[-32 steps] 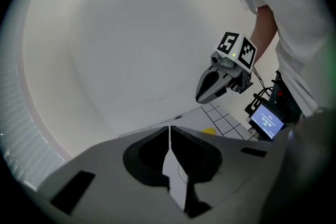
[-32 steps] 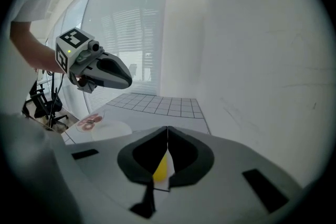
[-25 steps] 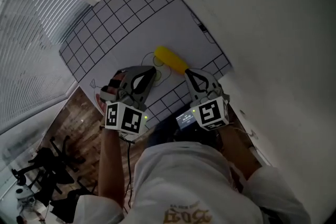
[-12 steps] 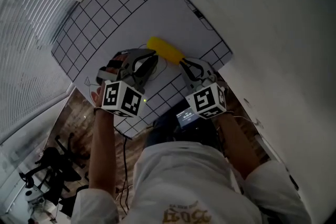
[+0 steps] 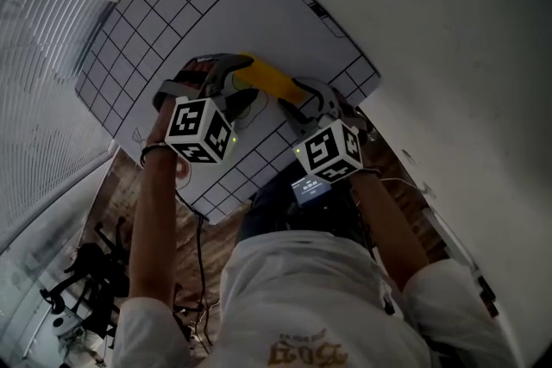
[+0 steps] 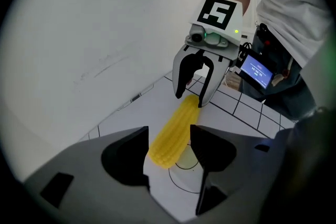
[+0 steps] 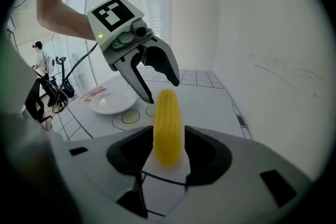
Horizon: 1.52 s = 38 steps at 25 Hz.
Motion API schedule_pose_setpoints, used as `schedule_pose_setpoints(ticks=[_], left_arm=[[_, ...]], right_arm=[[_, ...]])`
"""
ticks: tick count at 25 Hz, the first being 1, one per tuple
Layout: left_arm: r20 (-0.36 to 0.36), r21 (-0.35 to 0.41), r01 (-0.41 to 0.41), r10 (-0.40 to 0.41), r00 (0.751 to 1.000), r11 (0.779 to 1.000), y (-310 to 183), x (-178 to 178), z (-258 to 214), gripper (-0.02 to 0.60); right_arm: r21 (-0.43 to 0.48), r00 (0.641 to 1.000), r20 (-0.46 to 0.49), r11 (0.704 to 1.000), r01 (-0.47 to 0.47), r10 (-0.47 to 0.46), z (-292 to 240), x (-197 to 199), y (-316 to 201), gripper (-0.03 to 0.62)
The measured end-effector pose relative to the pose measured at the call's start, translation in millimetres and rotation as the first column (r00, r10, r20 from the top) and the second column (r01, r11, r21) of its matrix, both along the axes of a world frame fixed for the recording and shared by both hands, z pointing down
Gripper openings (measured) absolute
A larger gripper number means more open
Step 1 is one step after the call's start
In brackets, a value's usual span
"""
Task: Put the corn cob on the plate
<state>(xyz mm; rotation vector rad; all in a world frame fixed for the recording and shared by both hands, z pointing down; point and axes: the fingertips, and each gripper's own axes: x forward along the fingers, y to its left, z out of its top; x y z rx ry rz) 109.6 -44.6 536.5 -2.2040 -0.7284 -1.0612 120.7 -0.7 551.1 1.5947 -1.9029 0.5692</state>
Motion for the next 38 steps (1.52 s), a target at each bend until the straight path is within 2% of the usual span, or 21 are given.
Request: schedule_pose_setpoints(ticks=[4, 9, 14, 17, 21, 26, 29, 34, 38], left_arm=[[0.027, -0.004, -0.036, 0.036, 0.999, 0.999, -2, 7, 6, 0.247], [0.088, -0.039, -0.122, 0.125, 0.988, 0.992, 5, 10, 8, 0.247], [0.179, -0.006, -0.233, 0.23, 0.957, 0.973, 8, 10, 21, 0.262], [0.221, -0.008, -0.271, 0.266, 0.938, 0.963, 10, 10, 26, 0.27], [0.299, -0.015, -0.297, 0.287, 0.91, 0.955, 12, 4, 37, 0.27], [0.346, -0.001, -0.324, 0.304, 0.888, 0.946, 14, 5, 51, 0.27], [0.371, -0.02, -0.33, 0.313, 0.874, 0.944, 16, 6, 54, 0.27], [0.394, -0.013, -0.37, 0.345, 0.852, 0.929, 19, 5, 62, 0.27], [0.383, -0.034, -0.368, 0.352, 0.854, 0.929, 19, 5, 64, 0.27]], right_arm=[[-0.01, 1.0, 0.004, 1.0, -0.009, 0.009, 6, 0, -4, 0.198], [-0.038, 1.0, 0.026, 0.999, 0.008, -0.007, 16, -3, -9, 0.232], [-0.055, 0.999, 0.032, 0.998, 0.009, -0.008, 24, -6, -12, 0.247], [-0.061, 0.999, 0.036, 0.998, 0.009, -0.007, 27, -7, -15, 0.25], [-0.064, 0.999, 0.037, 0.998, 0.026, -0.024, 30, -9, -19, 0.256], [-0.083, 0.999, 0.014, 0.996, 0.036, -0.035, 35, -8, -22, 0.256], [-0.103, 0.999, 0.003, 0.994, 0.035, -0.035, 37, -6, -24, 0.253], [-0.128, 0.999, 0.023, 0.991, 0.044, -0.041, 38, -5, -23, 0.249], [-0.161, 0.998, 0.041, 0.986, 0.044, -0.038, 40, -5, -25, 0.244]])
